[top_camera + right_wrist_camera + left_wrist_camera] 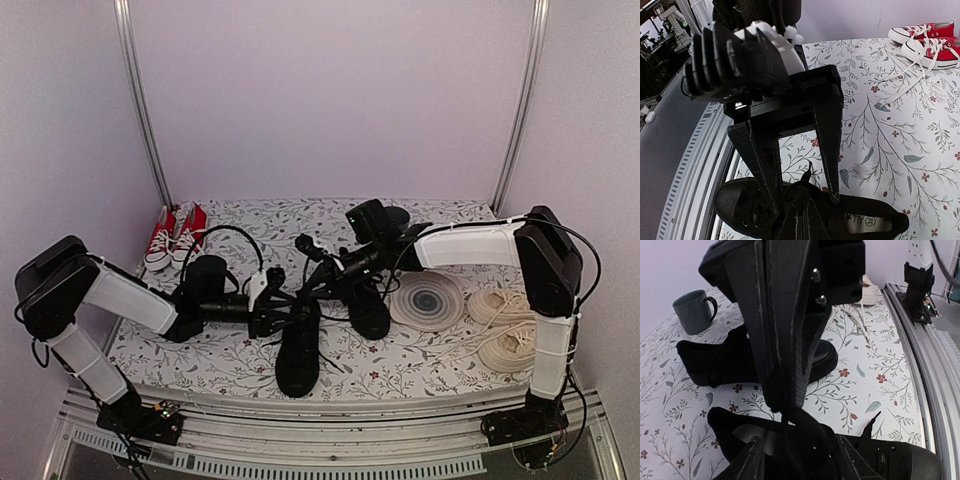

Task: Tie the shoes
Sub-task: Wrap the half-tied shoelace around a loop with the shoelace, then pass from the right arm to the left

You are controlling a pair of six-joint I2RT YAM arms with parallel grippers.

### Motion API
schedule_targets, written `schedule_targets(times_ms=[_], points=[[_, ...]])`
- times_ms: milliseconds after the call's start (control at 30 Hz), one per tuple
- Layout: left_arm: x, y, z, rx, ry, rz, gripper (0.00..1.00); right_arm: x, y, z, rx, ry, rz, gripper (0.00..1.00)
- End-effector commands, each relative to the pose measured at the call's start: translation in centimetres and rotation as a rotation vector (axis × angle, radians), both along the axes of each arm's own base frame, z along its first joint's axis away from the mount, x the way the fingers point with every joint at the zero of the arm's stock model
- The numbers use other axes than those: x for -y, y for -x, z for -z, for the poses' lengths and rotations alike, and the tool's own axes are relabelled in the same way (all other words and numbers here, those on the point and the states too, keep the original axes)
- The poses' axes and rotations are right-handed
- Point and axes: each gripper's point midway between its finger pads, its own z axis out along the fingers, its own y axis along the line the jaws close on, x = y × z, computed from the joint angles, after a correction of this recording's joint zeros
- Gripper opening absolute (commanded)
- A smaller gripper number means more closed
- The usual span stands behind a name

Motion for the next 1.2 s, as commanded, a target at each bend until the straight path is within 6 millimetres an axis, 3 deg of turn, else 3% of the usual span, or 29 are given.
schedule_targets(times_ms=[0,300,533,633,700,800,867,1033,1167], points=[[0.6,0.0,-1.7,0.0,0.068,0.033,0.4,-0.8,0.1,0.3,0.003,-0.008,-0.006,0.01],[1.4,0.5,-1.1,-0.058,0.077,0.072,0.29,-1.6,0.2,-0.1,0.038,0.001,0.01,0.01],[1.6,1.1,-1.3,-0.063,0.088,0.099,0.0,-1.7,-0.1,-0.5,0.044,0.005,0.032,0.02],[1.3,1.0,-1.4,-0.07,0.102,0.076,0.0,-1.3,-0.8,-1.0,0.059,0.016,0.101,0.29],[1.2,1.0,-1.2,-0.077,0.106,0.065,0.0,-0.4,-1.1,-0.8,0.076,0.031,0.182,0.36],[1.0,0.9,-0.8,-0.092,0.114,0.047,0.0,0.8,-0.4,0.2,0.149,0.075,0.325,0.35],[1.0,1.0,-0.9,-0.096,0.125,0.046,0.0,1.1,1.5,1.1,0.177,0.078,0.353,0.3],[1.0,1.0,-0.9,-0.103,0.128,0.051,0.0,0.2,4.9,3.2,0.186,0.085,0.387,0.24],[0.9,1.1,-0.8,-0.103,0.127,0.052,0.0,-1.1,4.4,4.6,0.25,0.105,0.433,0.26]])
